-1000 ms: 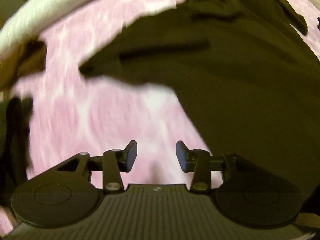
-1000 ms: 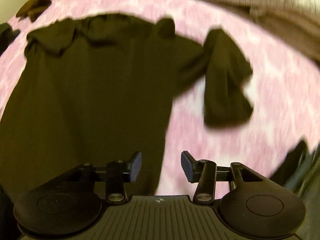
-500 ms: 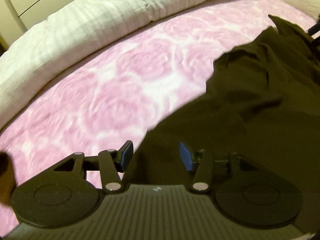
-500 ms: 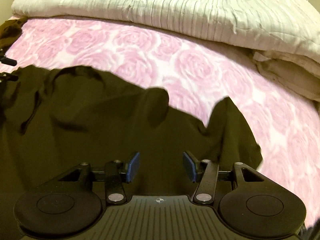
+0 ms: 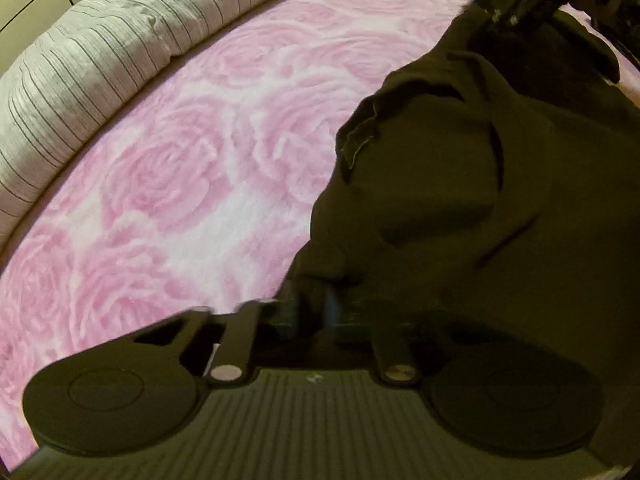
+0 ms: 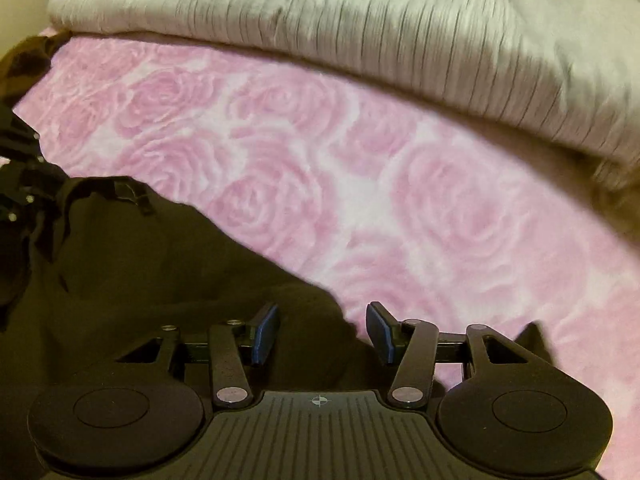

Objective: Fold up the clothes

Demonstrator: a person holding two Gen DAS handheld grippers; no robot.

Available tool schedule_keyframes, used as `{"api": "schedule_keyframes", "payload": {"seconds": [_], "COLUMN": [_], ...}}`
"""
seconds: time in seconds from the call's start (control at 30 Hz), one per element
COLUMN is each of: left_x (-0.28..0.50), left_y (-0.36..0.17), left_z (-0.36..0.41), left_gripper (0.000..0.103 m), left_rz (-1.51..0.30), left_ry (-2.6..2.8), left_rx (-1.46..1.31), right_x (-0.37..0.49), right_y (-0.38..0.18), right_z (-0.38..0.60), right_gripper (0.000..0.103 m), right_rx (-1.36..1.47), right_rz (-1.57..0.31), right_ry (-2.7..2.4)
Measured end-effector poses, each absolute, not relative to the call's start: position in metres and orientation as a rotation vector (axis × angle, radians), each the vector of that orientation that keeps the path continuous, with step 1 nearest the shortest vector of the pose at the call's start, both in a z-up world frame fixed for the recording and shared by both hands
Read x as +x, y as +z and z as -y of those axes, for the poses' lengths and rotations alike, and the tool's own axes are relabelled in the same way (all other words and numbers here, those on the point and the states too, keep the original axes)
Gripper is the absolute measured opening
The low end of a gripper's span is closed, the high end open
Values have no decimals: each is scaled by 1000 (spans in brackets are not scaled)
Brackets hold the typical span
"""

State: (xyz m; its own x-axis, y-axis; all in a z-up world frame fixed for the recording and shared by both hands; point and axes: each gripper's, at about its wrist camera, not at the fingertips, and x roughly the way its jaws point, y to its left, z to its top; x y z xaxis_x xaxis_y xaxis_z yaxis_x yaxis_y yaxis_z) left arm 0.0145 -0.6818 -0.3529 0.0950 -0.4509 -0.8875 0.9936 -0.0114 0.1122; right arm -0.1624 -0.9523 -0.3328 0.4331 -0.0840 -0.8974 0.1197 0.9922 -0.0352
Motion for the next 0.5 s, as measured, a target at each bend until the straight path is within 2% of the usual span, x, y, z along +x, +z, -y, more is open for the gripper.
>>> {"api": "schedule_keyframes", "payload": {"seconds": [0.03, 0.2, 0.3, 0.4, 0.5], "left_x": [21, 62, 77, 79, 78], "left_y": [-346, -320, -331, -347, -355], "left_z": [679, 674, 683, 687, 679], "left_gripper": [3, 1, 2, 2, 12], "left_rz": [-786, -763, -814, -851, -878], "left_ry": [-1336, -1194, -1145, -1113, -1069], "left_rx": [883, 684, 651, 664, 637], "right_x": [-162, -154, -141, -126, -130], "right_y": [-335, -314, -301, -315, -326], "right_z": [951, 968, 988, 983, 980], "right_gripper": [3, 4, 4, 4, 4], "right_rx": [26, 53, 91, 26, 16], "right_rz": [-1131, -1056, -991, -1028, -1045], "right_ry": [-115, -170, -225, -227, -272]}}
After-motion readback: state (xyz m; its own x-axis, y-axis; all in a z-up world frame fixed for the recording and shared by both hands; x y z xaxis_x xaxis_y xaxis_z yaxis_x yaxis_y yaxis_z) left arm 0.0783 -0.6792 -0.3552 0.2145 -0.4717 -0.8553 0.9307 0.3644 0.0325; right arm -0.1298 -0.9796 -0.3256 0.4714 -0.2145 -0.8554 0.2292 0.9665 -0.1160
